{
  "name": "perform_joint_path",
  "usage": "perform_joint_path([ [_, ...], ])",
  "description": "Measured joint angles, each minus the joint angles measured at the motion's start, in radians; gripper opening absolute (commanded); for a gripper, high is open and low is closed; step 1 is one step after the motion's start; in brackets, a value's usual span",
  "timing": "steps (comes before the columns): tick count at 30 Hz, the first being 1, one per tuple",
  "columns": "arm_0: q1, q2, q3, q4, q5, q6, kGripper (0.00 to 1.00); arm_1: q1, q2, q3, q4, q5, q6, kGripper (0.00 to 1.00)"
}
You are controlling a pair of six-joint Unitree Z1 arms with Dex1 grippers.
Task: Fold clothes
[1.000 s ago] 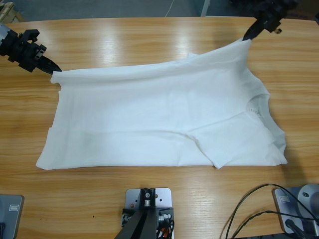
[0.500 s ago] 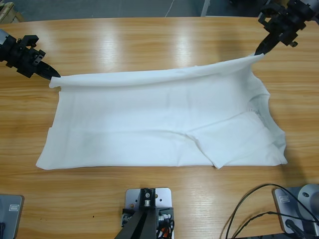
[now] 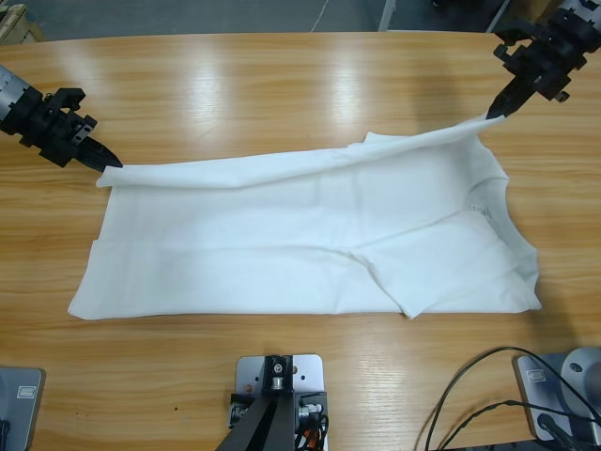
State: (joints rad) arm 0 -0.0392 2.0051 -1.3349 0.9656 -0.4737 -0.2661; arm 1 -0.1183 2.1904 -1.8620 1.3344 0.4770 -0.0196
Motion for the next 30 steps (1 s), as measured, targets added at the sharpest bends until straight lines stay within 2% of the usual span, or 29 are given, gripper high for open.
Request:
perform_joint_path([
  [30,0.034,-0.006,0.066,0.0,0.019,-0.009,0.0,0.0,-0.054,0.204,-0.073,-0.006,-0.004,0.0],
])
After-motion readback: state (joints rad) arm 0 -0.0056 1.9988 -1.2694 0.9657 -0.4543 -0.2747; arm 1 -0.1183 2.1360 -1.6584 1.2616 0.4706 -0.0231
